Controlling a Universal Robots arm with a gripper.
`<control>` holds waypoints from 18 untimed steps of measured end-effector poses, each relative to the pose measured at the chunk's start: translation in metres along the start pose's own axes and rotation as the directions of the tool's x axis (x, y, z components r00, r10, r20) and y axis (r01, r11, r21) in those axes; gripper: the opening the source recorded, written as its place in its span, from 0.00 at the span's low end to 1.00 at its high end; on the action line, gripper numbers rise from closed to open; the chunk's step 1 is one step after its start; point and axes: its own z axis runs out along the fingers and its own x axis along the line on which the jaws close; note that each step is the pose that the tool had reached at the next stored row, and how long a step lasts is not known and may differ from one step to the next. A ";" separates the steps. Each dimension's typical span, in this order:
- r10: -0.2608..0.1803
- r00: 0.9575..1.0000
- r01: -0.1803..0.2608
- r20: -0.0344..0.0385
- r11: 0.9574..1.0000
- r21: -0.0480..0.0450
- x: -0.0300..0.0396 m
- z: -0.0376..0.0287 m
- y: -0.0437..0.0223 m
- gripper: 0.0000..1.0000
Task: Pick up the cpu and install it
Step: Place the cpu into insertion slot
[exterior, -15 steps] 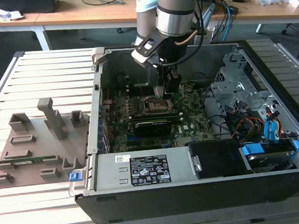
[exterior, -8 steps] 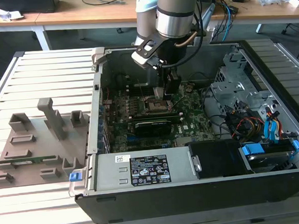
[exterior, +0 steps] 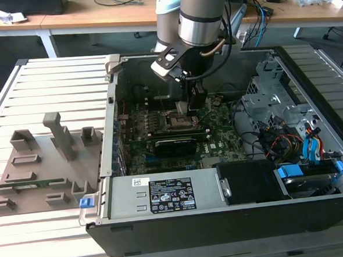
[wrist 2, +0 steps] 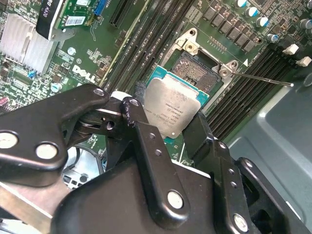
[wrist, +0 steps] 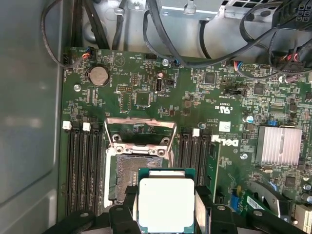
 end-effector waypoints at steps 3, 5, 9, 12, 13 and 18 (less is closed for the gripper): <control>0.000 1.000 0.000 0.000 1.000 0.000 0.0021 0.0049 -0.0001 0.55; 0.000 1.000 0.000 -0.011 1.000 -0.001 0.0030 0.0060 -0.0006 0.55; -0.001 1.000 0.001 -0.021 1.000 -0.001 0.0039 0.0101 -0.0022 0.55; -0.001 1.000 0.001 -0.021 1.000 -0.001 0.0041 0.0143 -0.0024 0.55; -0.001 1.000 0.001 -0.021 1.000 -0.001 0.0042 0.0163 -0.0023 0.55; -0.001 1.000 0.001 -0.022 1.000 -0.001 0.0044 0.0214 -0.0021 0.55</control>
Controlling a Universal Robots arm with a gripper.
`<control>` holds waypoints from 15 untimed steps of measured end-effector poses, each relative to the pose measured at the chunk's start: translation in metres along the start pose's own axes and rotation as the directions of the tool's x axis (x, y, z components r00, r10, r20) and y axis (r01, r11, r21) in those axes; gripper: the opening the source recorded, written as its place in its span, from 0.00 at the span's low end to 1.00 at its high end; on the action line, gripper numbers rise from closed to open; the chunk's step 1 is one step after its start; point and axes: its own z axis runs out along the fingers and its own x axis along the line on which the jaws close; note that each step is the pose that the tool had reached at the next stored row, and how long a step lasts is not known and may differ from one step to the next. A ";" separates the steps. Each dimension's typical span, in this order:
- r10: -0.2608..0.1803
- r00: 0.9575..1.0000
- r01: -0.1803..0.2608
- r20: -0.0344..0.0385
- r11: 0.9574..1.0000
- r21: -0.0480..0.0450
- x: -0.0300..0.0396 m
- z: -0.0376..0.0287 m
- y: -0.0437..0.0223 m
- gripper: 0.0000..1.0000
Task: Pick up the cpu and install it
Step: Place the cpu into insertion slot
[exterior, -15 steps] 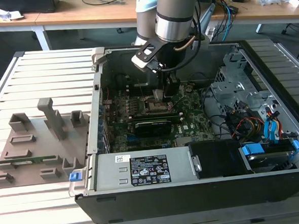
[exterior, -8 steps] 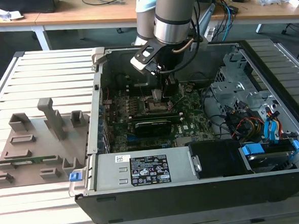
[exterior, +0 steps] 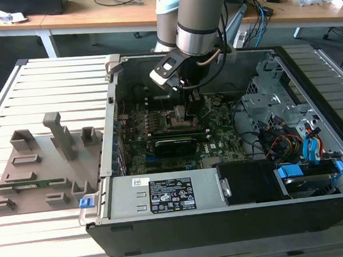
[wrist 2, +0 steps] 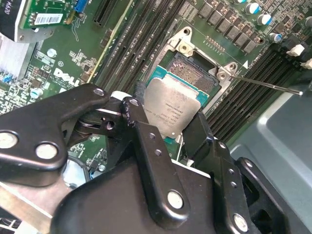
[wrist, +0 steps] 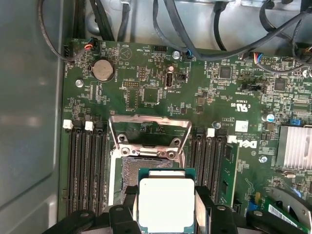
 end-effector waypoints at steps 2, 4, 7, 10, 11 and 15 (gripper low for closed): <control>0.000 1.000 0.000 0.000 1.000 0.000 0.0000 0.0028 0.0001 0.55; 0.000 1.000 0.000 0.000 1.000 0.000 0.0001 0.0053 0.0003 0.55; 0.000 1.000 0.000 0.000 1.000 0.000 0.0002 0.0085 0.0004 0.55; 0.000 1.000 0.000 0.000 1.000 0.000 0.0003 0.0127 0.0006 0.55; 0.000 1.000 0.000 0.000 1.000 0.000 0.0004 0.0149 0.0003 0.55; 0.002 1.000 -0.002 -0.001 1.000 0.000 0.0094 0.0197 -0.0010 0.55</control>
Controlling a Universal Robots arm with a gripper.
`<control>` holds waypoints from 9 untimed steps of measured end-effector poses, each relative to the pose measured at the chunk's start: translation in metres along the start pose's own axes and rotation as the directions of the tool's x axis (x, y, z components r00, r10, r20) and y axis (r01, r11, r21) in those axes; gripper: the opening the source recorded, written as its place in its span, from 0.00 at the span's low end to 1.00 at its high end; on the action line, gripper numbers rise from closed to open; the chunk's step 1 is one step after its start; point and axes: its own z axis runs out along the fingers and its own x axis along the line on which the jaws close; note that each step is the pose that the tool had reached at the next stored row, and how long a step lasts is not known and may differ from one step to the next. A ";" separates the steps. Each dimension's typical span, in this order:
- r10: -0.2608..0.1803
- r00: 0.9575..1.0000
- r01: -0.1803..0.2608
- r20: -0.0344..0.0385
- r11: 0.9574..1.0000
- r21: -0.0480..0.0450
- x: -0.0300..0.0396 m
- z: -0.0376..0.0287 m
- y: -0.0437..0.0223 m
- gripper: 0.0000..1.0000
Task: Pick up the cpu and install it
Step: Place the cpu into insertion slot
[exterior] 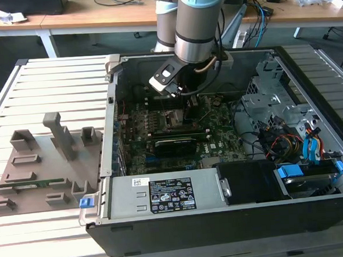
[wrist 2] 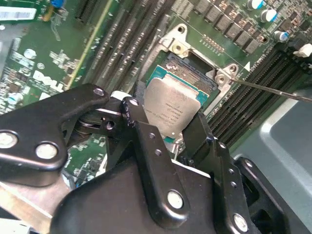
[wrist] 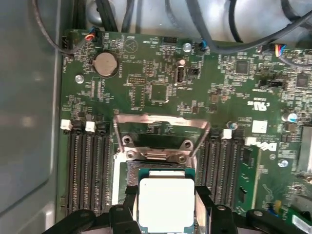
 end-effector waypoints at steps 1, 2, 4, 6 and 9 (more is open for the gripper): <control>0.003 1.000 -0.003 0.000 1.000 0.000 0.0009 0.0015 -0.0005 0.55; 0.005 1.000 -0.005 0.000 1.000 0.000 0.0014 0.0023 -0.0007 0.55; 0.016 1.000 -0.016 0.000 1.000 0.000 0.0040 0.0058 -0.0020 0.55; 0.024 1.000 -0.024 0.000 1.000 0.000 0.0048 0.0081 -0.0024 0.55; 0.039 0.999 -0.039 -0.001 0.999 0.001 0.0049 0.0127 -0.0029 0.55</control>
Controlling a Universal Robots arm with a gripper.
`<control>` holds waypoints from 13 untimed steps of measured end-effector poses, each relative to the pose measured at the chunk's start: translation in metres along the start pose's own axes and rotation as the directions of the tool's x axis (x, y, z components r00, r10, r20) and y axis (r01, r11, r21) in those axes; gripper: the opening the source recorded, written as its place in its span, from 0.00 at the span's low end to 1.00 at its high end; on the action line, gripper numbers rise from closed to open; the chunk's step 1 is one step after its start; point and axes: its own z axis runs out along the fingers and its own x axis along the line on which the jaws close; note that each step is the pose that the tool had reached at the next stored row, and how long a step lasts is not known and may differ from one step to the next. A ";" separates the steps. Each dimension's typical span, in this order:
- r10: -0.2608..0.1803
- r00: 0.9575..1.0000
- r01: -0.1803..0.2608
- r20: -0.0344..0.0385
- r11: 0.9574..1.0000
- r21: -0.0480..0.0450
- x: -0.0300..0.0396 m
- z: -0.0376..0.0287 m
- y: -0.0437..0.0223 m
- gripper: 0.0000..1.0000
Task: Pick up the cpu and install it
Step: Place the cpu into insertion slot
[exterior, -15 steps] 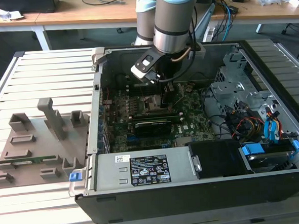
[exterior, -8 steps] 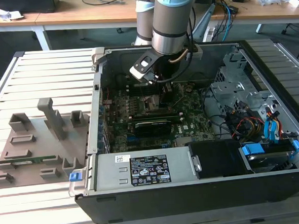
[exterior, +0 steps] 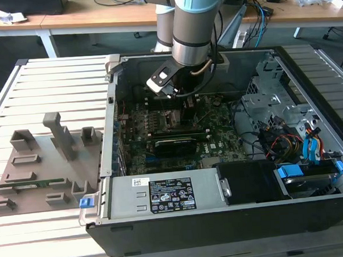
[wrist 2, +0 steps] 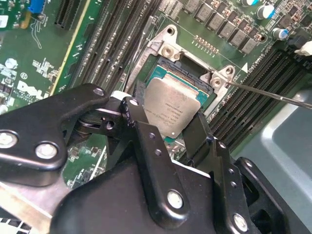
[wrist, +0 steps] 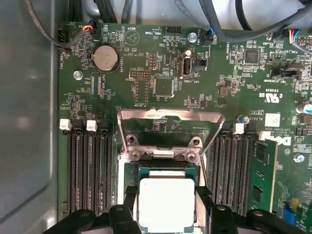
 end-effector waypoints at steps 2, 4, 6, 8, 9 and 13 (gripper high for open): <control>0.007 1.000 -0.007 0.000 1.000 0.000 0.0001 0.0038 -0.0004 0.55; 0.011 1.000 -0.011 -0.001 1.000 0.000 0.0002 0.0052 -0.0005 0.55; 0.013 1.000 -0.013 -0.001 1.000 0.000 0.0006 0.0065 -0.0004 0.55; 0.014 1.000 -0.014 -0.001 1.000 0.000 0.0010 0.0077 -0.0008 0.55; 0.014 1.000 -0.014 -0.001 1.000 0.000 0.0012 0.0079 -0.0007 0.55; 0.006 1.000 -0.006 -0.001 1.000 0.000 0.0030 0.0093 -0.0006 0.55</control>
